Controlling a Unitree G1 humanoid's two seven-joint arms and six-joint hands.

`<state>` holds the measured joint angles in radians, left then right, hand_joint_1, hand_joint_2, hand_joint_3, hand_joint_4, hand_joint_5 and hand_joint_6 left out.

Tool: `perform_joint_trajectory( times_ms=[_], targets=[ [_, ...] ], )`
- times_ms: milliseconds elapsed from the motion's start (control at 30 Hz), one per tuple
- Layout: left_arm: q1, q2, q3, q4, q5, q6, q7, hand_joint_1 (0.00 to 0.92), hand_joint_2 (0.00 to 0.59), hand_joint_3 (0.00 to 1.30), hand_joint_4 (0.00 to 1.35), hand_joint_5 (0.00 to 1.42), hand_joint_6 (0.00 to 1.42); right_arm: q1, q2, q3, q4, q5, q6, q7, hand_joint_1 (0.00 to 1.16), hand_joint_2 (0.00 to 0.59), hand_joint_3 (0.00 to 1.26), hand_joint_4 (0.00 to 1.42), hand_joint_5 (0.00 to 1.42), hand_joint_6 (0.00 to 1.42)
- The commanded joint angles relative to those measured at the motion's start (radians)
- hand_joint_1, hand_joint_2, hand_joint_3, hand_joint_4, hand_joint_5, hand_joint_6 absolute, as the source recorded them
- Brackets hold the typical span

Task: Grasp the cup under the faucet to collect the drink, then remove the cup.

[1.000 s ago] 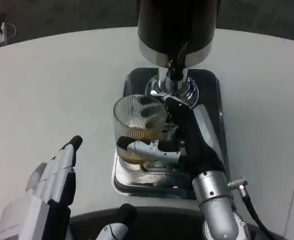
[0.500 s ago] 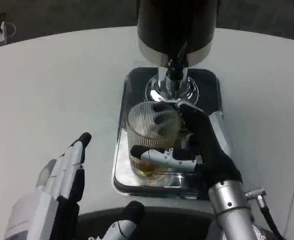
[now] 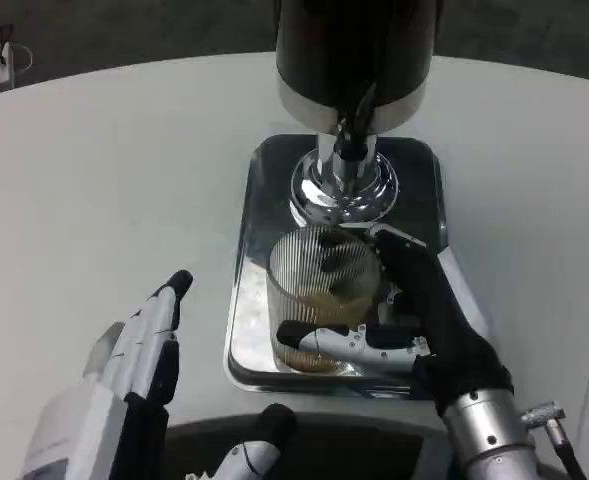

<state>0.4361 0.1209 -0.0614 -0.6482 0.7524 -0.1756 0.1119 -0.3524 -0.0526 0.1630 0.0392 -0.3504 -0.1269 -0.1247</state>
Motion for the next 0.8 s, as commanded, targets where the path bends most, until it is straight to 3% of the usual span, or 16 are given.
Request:
perform_joint_trajectory(
  times_ms=[33, 467, 800],
  targets=[
    [0.001, 0.005, -0.012, 0.023, -0.003, -0.008, 0.006, 0.000, 0.164, 0.00, 0.00, 0.04, 0.00, 0.040, -0.004, -0.016, -0.099, 0.027, 0.013, 0.024, 1.14, 0.115, 0.90, 1.07, 1.31, 1.42],
    [0.001, 0.009, -0.031, 0.029, 0.013, -0.013, 0.015, 0.000, 0.164, 0.00, 0.00, 0.04, 0.00, 0.176, -0.045, -0.064, -0.283, 0.066, 0.040, 0.090, 1.14, 0.114, 0.90, 1.08, 1.31, 1.42],
    [0.012, -0.015, -0.056, -0.006, 0.126, 0.022, 0.017, 0.000, 0.144, 0.00, 0.00, 0.00, 0.00, 0.347, -0.097, -0.128, -0.493, 0.142, 0.045, 0.168, 1.14, 0.114, 0.91, 1.08, 1.31, 1.42]
  ],
)
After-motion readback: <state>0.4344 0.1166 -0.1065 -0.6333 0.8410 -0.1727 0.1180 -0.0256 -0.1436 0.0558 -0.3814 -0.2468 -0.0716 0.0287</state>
